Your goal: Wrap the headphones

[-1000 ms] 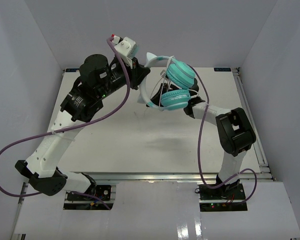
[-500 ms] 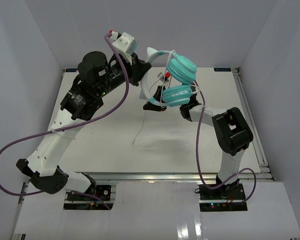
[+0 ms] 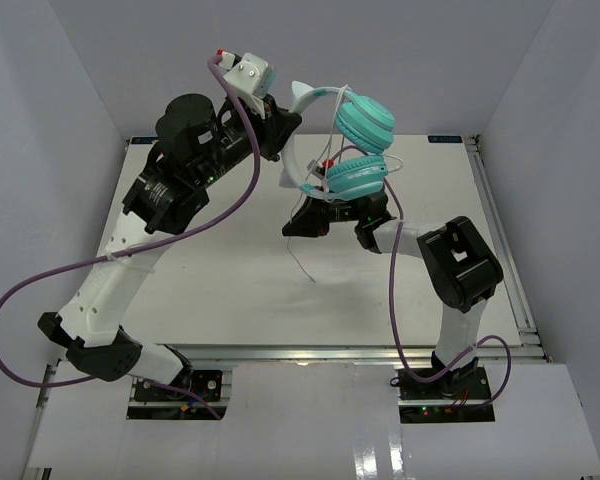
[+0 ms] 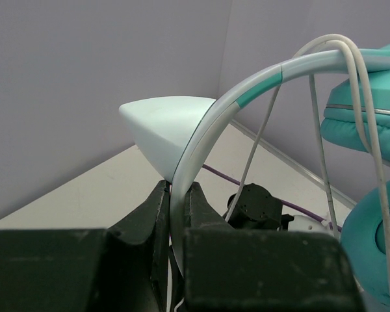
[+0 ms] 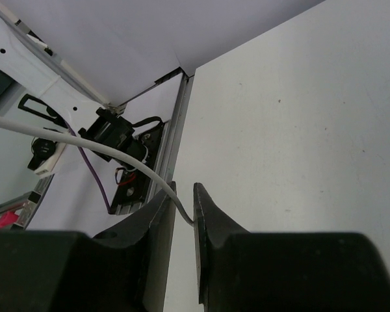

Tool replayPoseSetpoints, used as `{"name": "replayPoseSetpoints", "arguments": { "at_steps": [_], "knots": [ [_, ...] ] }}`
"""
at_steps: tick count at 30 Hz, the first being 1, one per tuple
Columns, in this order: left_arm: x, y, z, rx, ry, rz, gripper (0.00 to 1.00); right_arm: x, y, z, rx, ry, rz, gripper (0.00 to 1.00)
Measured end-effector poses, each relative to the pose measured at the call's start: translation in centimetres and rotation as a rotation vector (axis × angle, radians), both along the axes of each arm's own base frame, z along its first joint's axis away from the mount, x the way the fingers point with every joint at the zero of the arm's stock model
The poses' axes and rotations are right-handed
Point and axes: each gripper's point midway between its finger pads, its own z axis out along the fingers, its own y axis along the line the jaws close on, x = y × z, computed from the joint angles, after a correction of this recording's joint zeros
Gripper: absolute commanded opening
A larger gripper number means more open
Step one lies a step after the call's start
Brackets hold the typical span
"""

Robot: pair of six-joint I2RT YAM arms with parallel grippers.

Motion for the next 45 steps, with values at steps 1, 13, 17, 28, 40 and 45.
{"name": "replayPoseSetpoints", "arguments": {
  "at_steps": [1,13,17,28,40,45],
  "knots": [
    [0.0,0.1,0.2,0.0,-0.006,0.006,0.0,-0.2,0.0,-0.2,-0.003,0.004,0.004,0.24],
    [0.3,1.7,2.3,-0.008,-0.061,0.076,0.0,-2.0,-0.2,-2.7,-0.038,0.034,0.029,0.24],
    [0.5,2.0,2.3,-0.005,-0.063,0.098,0.0,-3.0,0.1,-3.4,-0.048,0.04,0.048,0.23],
    [0.8,2.5,2.5,-0.004,-0.066,0.131,0.0,-5.3,1.0,-4.3,-0.066,0.031,0.098,0.16],
    [1.8,3.7,2.1,0.034,-0.084,0.215,0.0,-7.3,0.0,-3.8,-0.079,-0.012,0.103,0.08],
    [3.0,4.8,0.6,0.08,-0.08,0.301,0.0,-8.6,-1.2,-4.8,-0.121,-0.007,0.101,0.08]
  ]
}}
